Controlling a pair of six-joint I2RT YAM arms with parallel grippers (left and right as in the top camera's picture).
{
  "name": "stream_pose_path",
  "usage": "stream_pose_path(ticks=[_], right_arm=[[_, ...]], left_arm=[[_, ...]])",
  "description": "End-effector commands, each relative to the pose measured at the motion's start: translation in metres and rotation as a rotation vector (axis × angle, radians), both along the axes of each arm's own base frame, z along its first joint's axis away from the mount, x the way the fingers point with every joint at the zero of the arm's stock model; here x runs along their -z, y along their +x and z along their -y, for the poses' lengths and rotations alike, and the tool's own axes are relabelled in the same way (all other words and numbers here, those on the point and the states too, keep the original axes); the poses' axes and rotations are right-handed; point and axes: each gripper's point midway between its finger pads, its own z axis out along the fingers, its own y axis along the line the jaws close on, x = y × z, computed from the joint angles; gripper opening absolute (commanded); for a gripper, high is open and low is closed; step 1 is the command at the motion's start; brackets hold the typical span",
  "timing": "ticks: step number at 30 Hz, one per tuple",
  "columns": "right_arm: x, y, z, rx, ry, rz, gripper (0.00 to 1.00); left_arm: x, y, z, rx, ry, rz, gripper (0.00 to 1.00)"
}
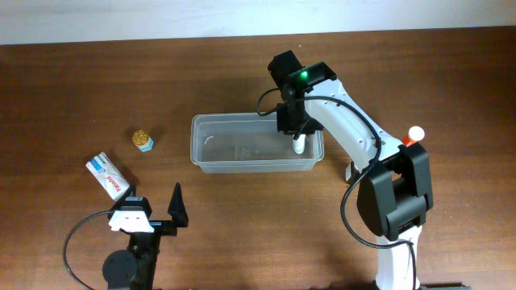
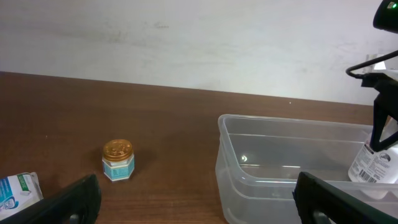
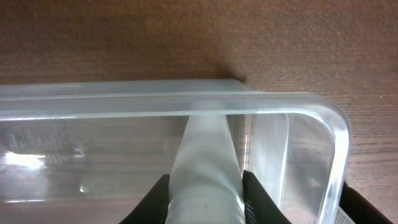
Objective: Pack container
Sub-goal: 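Carry the spray bottle left into the clear container's right end, then open the right gripper and raise it from the container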
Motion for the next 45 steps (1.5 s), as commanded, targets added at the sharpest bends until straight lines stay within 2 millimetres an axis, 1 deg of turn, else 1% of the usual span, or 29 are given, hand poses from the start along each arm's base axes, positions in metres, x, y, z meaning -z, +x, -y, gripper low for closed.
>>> stream_pose_path(ticks=[1, 9, 11, 12, 19, 26, 29, 36, 45], right_arm=[[0.003, 0.005, 0.004, 0.003, -0.018, 0.019, 0.1], [0.003, 0.007, 0.003, -0.004, -0.017, 0.025, 0.11], [0.003, 0.007, 0.003, -0.004, -0.017, 0.026, 0.21], [0.003, 0.007, 0.004, -0.004, -0.02, 0.026, 0.23], [0.003, 0.006, 0.004, -0.012, -0.023, 0.021, 0.33], [0.003, 0.003, 0.005, -0.015, -0.027, 0.011, 0.45], [0.001, 0.003, 0.006, -0.015, -0.027, 0.01, 0.46], [-0.014, 0.003, 0.005, -0.015, -0.027, 0.013, 0.46], [-0.045, 0.008, 0.004, -0.026, -0.018, 0.046, 0.47]], left_arm=[[0.001, 0.0, -0.002, -0.008, 0.013, 0.003, 0.99], [0.001, 0.0, -0.002, -0.008, 0.013, 0.003, 0.99], [0.001, 0.0, -0.002, -0.008, 0.013, 0.003, 0.99], [0.001, 0.0, -0.002, -0.008, 0.013, 0.003, 0.99], [0.001, 0.0, -0.002, -0.008, 0.013, 0.003, 0.99], [0.001, 0.0, -0.002, -0.008, 0.013, 0.003, 0.99], [0.001, 0.0, -0.002, -0.008, 0.013, 0.003, 0.99], [0.001, 0.0, -0.002, -0.008, 0.013, 0.003, 0.99], [0.001, 0.0, -0.002, -0.008, 0.013, 0.003, 0.99]])
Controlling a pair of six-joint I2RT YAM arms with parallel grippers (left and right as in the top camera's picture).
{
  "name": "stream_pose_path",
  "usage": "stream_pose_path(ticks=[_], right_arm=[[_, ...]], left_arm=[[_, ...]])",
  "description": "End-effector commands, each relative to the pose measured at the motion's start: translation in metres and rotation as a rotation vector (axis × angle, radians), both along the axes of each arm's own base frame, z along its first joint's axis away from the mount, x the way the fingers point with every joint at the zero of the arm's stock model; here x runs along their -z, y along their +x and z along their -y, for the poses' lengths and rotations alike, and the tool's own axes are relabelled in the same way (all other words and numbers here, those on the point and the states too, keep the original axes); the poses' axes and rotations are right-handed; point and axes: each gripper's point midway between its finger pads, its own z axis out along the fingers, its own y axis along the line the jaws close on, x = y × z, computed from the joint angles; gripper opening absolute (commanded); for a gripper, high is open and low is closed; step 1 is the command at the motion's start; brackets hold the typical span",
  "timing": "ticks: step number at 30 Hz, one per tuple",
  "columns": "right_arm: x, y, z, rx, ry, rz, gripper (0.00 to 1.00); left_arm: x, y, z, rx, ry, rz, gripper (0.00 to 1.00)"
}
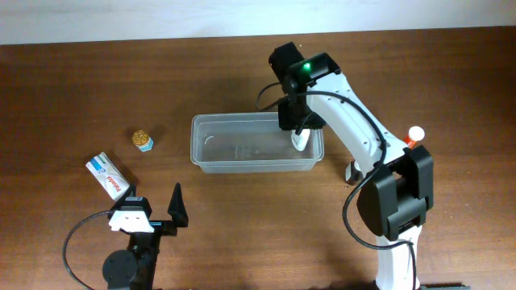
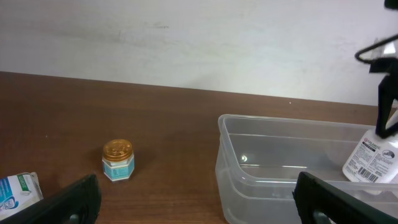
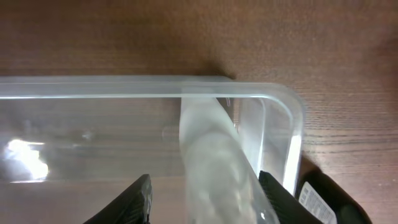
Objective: Pack container
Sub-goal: 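Open the right gripper and raise it from the container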
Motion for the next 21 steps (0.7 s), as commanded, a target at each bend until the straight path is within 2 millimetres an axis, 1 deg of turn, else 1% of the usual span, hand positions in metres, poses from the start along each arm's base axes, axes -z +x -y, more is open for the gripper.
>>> stream_pose_path(ticks=[1, 2, 4, 7, 12, 13, 14, 15, 19, 21], right_arm=[[-0.02, 0.009, 0.001, -0.004, -0.002, 0.049, 0.47], [-0.024, 0.009, 0.001, -0.006, -0.001, 0.051, 0.48], [-0.038, 0.008, 0.003, -0.013, -0.001, 0.055, 0.52], [-0.06, 0.005, 0.007, -0.007, 0.002, 0.061, 0.55], [-0.098, -0.004, 0.019, 0.011, 0.006, 0.071, 0.64], [-0.11, -0.011, 0.027, 0.014, 0.001, 0.063, 0.65], [-0.115, -0.012, 0.026, -0.013, 0.012, 0.065, 0.66], [-0.118, -0.014, 0.022, -0.053, 0.042, 0.061, 0.76], [-0.131, -0.021, 0.018, -0.079, 0.112, 0.07, 0.79], [-0.138, -0.023, 0.02, -0.086, 0.128, 0.082, 0.79]], left_arm=[[0.001, 0.0, -0.002, -0.008, 0.013, 0.003, 0.99], [0.001, 0.0, -0.002, -0.008, 0.013, 0.003, 0.99], [0.001, 0.0, -0.002, -0.008, 0.013, 0.003, 0.99], [0.001, 0.0, -0.002, -0.008, 0.013, 0.003, 0.99], [0.001, 0.0, -0.002, -0.008, 0.013, 0.003, 0.99], [0.001, 0.0, -0.002, -0.008, 0.013, 0.003, 0.99], [0.001, 0.0, -0.002, -0.008, 0.013, 0.003, 0.99], [0.001, 0.0, -0.002, -0.008, 0.013, 0.003, 0.99], [0.001, 0.0, -0.002, -0.008, 0.013, 0.003, 0.99], [0.001, 0.0, -0.002, -0.008, 0.013, 0.003, 0.99]])
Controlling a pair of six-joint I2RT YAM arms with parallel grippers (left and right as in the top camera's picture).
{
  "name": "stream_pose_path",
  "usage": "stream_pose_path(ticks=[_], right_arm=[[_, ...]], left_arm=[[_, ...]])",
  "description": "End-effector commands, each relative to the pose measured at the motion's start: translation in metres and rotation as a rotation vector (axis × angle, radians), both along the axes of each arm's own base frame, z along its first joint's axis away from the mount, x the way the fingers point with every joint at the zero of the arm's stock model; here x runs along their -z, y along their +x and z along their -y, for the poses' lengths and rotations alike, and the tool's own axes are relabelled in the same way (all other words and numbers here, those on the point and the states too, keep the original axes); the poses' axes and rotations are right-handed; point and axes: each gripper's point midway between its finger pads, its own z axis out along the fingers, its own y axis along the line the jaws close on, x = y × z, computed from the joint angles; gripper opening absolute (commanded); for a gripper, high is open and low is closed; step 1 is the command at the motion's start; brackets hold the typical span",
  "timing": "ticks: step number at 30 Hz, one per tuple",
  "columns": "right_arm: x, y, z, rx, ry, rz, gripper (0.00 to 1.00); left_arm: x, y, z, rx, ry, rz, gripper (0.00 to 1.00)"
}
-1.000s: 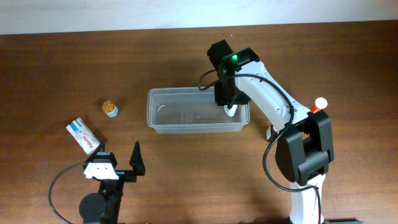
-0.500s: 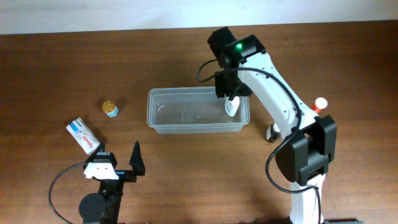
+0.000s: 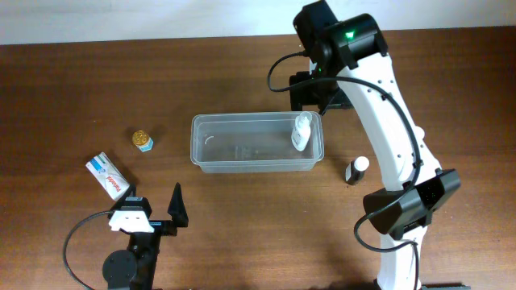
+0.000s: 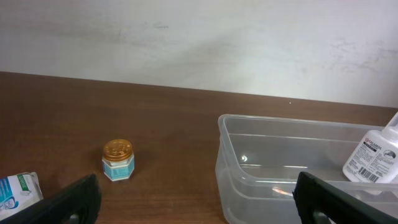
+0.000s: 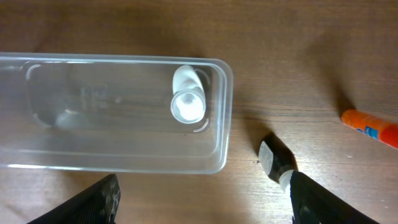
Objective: Pack container
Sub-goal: 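Open the right gripper and raise it from the container, then move the right gripper to the small dark bottle and grasp it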
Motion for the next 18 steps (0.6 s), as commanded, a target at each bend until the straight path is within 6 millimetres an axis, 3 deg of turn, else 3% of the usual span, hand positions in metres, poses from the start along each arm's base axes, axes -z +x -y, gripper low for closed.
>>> stream_pose_path(ticks=[1, 6, 9, 14, 18], right_arm=[[-0.028, -0.009, 0.0, -0.043, 0.067, 0.048, 0.79], [-0.035, -0.027, 0.015, -0.04, 0.049, 0.044, 0.85], [-0.03, -0.045, 0.037, -0.008, -0.002, 0.01, 0.85], [-0.007, -0.066, 0.07, 0.072, -0.021, -0.084, 0.85], [0.03, -0.067, 0.083, 0.114, -0.019, -0.165, 0.85]], left_arm=[[0.001, 0.0, -0.002, -0.008, 0.013, 0.003, 0.99], [0.001, 0.0, -0.002, -0.008, 0.013, 0.003, 0.99], [0.001, 0.0, -0.002, -0.008, 0.013, 0.003, 0.99], [0.001, 0.0, -0.002, -0.008, 0.013, 0.003, 0.99], [0.001, 0.0, -0.002, -0.008, 0.013, 0.003, 0.99]])
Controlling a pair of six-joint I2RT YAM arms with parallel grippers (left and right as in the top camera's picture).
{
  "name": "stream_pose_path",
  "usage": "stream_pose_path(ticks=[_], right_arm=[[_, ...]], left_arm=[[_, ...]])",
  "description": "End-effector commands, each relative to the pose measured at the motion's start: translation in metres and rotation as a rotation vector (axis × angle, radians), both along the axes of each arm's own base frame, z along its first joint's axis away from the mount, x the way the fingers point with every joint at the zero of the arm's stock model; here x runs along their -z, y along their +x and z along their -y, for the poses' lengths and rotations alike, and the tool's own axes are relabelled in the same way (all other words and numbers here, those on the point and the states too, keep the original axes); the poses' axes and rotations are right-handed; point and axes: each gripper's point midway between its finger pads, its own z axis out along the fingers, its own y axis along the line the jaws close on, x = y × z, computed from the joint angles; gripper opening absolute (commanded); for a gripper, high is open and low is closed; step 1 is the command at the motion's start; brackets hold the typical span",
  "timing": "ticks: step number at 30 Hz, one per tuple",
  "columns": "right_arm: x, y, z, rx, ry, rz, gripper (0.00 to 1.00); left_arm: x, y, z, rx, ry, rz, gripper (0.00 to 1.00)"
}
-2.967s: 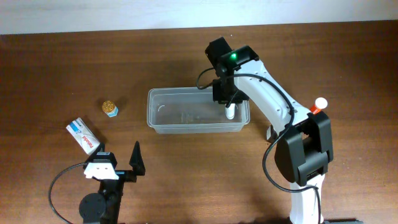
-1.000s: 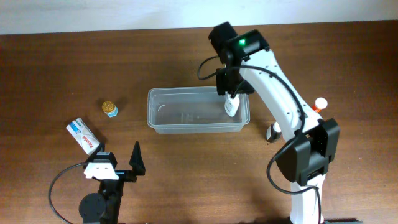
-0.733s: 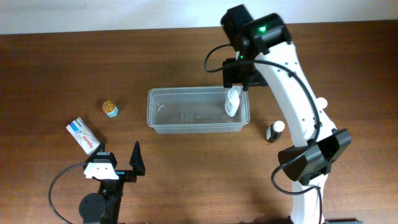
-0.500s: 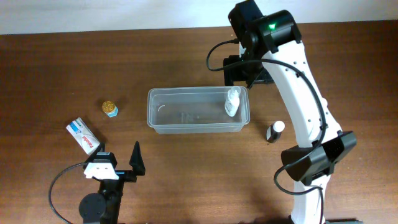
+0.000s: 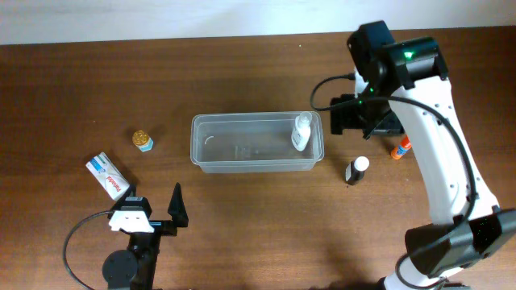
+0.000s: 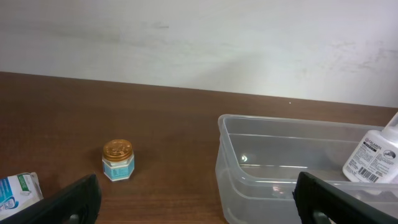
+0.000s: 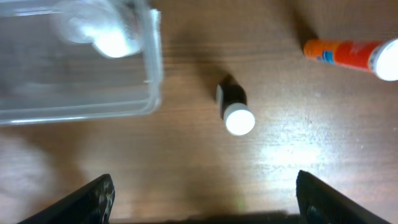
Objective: Pack container
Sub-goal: 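Move the right gripper to the small dark bottle and grasp it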
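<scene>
A clear plastic container point(image 5: 242, 167) lies mid-table, and a white bottle point(image 5: 301, 133) stands at its right end, also seen in the left wrist view point(image 6: 376, 158). My right gripper point(image 5: 364, 121) hangs open and empty above the table just right of the container. Below it are a small dark bottle with a white cap point(image 7: 235, 111) and an orange tube point(image 7: 348, 53). My left gripper point(image 6: 196, 202) rests open near the front left, facing the container. A gold-lidded jar point(image 5: 143, 140) and a white, blue and red box point(image 5: 108, 176) lie at the left.
The dark bottle point(image 5: 355, 170) lies close to the container's right wall, with the orange tube point(image 5: 401, 147) further right. A pale wall runs behind the table's far edge. The right arm's base stands at the front right.
My right gripper, still open, has moved right from above the container's right end to above the dark bottle and orange tube. The white bottle stays in the container. The left arm is unmoved.
My right gripper was shut on the white bottle, low inside the container's right end. Then its fingers stood apart around the bottle. Then it was open, high above the container, with the bottle left inside. Now it is off to the right.
</scene>
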Motion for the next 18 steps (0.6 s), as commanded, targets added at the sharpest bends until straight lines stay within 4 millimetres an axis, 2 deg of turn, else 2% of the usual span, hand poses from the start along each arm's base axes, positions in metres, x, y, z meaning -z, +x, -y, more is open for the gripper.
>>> stream_pose_path(ticks=[1, 7, 15, 18], right_arm=[[0.032, -0.004, 0.008, 0.015, -0.01, -0.074, 0.84], [0.069, -0.011, 0.017, 0.059, 0.025, -0.142, 0.84], [0.101, -0.014, 0.02, 0.09, 0.039, -0.165, 0.83], [0.112, -0.013, 0.02, 0.11, 0.04, -0.159, 0.79]], left_arm=[[0.001, 0.0, -0.002, -0.008, 0.013, 0.002, 0.99], [0.001, 0.0, -0.002, -0.008, 0.013, 0.002, 0.99], [0.001, 0.0, -0.002, -0.008, 0.013, 0.002, 0.99], [0.001, 0.0, -0.002, -0.008, 0.013, 0.002, 0.99]])
